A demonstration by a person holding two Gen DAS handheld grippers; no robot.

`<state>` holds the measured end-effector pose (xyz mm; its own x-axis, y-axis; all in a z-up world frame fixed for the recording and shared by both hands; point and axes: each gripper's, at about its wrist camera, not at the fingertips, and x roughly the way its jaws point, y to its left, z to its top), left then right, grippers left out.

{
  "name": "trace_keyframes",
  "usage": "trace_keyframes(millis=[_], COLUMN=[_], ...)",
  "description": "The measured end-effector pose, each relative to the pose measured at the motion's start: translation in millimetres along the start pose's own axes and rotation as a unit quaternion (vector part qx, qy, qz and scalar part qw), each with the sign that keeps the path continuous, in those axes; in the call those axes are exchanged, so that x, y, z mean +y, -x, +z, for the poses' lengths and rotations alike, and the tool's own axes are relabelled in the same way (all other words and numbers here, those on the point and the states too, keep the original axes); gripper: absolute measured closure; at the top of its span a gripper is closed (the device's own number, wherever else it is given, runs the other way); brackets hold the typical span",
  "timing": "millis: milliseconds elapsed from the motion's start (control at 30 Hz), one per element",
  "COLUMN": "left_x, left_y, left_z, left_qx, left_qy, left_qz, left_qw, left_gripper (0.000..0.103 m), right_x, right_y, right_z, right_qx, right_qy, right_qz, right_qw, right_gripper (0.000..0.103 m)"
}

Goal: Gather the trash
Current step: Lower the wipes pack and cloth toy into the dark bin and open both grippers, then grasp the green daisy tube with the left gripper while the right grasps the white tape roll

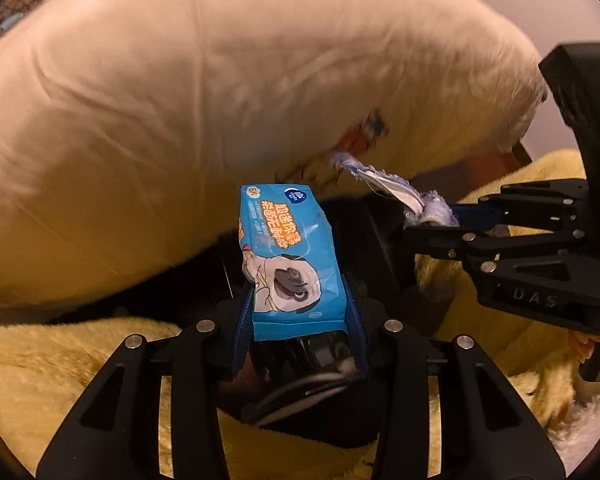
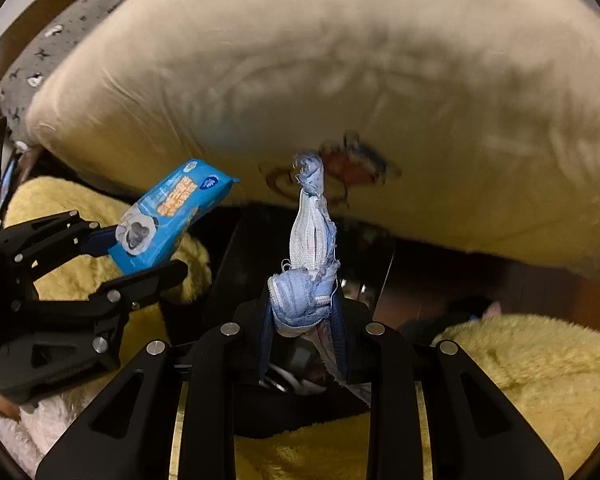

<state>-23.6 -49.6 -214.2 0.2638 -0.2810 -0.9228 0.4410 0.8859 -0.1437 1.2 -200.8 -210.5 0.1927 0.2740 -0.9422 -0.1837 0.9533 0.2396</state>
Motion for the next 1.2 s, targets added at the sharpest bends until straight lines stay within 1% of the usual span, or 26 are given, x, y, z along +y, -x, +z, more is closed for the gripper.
trace_keyframes(millis=[33,133,333,367,433,467,500,533,700,800,900,967,1067,1100,1133,1200], left_x=[1.1,2.1,6.4,7.1,8.1,8.0,9.7,12.0,14.2,16.6,18.7,20.7,30.0,33.4,37.6,46.7], left_y=[-8.8,-19.6,-29.1,-30.5,-30.1,-29.8,-28.4,-26.8,-10.6,1.0,16.0,29.9,53.8,61.3,70.6,84.3], left_z=[-1.5,-2.3,1.1,2.2,4.0,5.0,5.7,5.0,10.4,13.1,17.8,26.4,41.9,47.5,53.6,65.8], left_qx=[0.015,0.033,0.048,0.050,0.047,0.045,0.042,0.040,0.019,0.006,-0.013,-0.033,-0.066,-0.078,-0.094,-0.118], left_qy=[0.001,0.001,0.006,0.009,0.015,0.017,0.020,0.022,0.026,0.024,0.021,0.022,0.023,0.024,0.027,0.035], left_qz=[-0.001,-0.006,-0.012,-0.012,-0.011,-0.009,-0.007,-0.006,0.002,0.005,0.011,0.018,0.035,0.041,0.049,0.062], left_qw=[0.9999,0.9994,0.9987,0.9986,0.9987,0.9988,0.9989,0.9989,0.9995,0.9997,0.9996,0.9991,0.9969,0.9958,0.9940,0.9905], left_gripper=[0.064,0.064,0.063,0.058,0.048,0.047,0.046,0.044,0.041,0.040,0.039,0.037,0.034,0.033,0.030,0.028], right_x=[-1.5,-5.9,-5.8,-6.2,-4.4,-3.2,-2.9,-3.1,-5.6,-7.7,-9.0,-10.6,-12.7,-14.2,-16.8,-21.9], right_y=[-3.8,-11.1,-13.5,-13.0,-12.6,-11.8,-10.3,-8.7,6.3,16.7,30.9,42.5,65.6,74.9,86.4,100.3], right_z=[0.2,1.5,12.7,13.6,13.8,14.9,16.4,17.7,25.1,29.6,36.5,42.8,55.7,60.1,67.2,78.6], right_qx=[0.005,0.014,0.010,0.008,0.006,0.005,0.002,-0.001,-0.023,-0.037,-0.058,-0.074,-0.112,-0.132,-0.156,-0.186], right_qy=[-0.005,-0.016,-0.020,-0.020,-0.018,-0.016,-0.016,-0.016,-0.015,-0.011,-0.006,-0.005,-0.002,-0.001,-0.001,-0.003], right_qz=[0.002,0.005,0.008,0.006,0.001,-0.004,-0.008,-0.011,-0.020,-0.023,-0.024,-0.026,-0.022,-0.019,-0.016,-0.019], right_qw=[1.000,1.000,1.000,1.000,1.000,1.000,1.000,1.000,0.999,0.999,0.998,0.997,0.993,0.991,0.988,0.982], right_gripper=[0.077,0.076,0.073,0.070,0.060,0.057,0.052,0.050,0.044,0.044,0.042,0.041,0.041,0.040,0.038,0.034])
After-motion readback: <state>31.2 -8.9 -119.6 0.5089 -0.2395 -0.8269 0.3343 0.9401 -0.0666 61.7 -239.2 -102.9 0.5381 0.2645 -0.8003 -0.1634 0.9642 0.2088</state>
